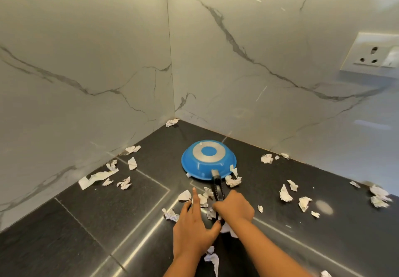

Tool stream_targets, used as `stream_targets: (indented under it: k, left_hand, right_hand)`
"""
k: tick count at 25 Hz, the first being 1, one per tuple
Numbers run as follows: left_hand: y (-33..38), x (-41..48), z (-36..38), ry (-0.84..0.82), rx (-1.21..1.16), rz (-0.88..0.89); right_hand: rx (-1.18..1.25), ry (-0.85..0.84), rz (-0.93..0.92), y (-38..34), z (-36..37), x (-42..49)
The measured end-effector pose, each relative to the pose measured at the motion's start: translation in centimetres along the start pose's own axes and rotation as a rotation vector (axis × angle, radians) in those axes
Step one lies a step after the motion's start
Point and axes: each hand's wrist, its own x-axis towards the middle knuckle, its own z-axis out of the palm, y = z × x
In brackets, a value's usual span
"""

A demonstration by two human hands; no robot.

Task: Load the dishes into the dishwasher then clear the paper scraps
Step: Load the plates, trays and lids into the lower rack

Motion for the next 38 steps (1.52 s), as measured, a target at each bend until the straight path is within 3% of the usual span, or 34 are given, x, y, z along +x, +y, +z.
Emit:
stream_targets:
  k: [4, 7, 12, 15, 19, 25, 29, 32, 35, 38]
  left_hand:
    - [0.3, -0.3, -0.2, -0.018, -0.040, 0.010]
    - [0.1, -0.6, -0.6, 0.012, -0.147, -0.003]
    - [-0.3, -0.6, -0.7, 0.030, -0.333, -0.042]
    - [-0.4, -0.8, -1.0, 0.035, -0.558, -0.088]
    - [-1.3, 0.0, -1.5, 0.052, -0.935, -0.330]
    - [2.6, -2.6, -3.0, -0.269, -1.299, -0.525]
    - [6.2, -6.8, -2.7, -0.394, -1.548, -0.621]
    - [7.8, -9.1, -2.2, -0.464, -1.553, -0.686]
    - [10.3, -10.4, -1.8, -0.549, -1.490, -0.734]
    - [14.8, -12.9, -0.6, -0.610, -1.379, -0.720]
  right_hand:
    - [-0.023, -0.115, 0.062, 2.7, -1.6, -2.7]
    - [0.152, -0.248, 0.128, 3.4, -3.4, -3.3]
    - [0.187, -0.305, 0.079, 4.5, -6.4, -5.1]
    - [0.178, -0.300, 0.060, 6.4, -8.3, -7.0]
    - [0.176, -0.273, 0.083, 10.3, -10.5, -10.9]
    - [0.036, -0.283, 0.141, 17.2, -11.0, -16.6]
    - [0.068, -0.232, 0.219, 22.2, -11.0, -19.7]
    - [0.055, -0.198, 0.228, 26.8, -11.4, -22.3]
    - [0.256, -0.194, 0.211, 31.0, -11.5, -25.4]
    - [0.395, -0.059, 0.255, 35.5, -11.6, -29.1]
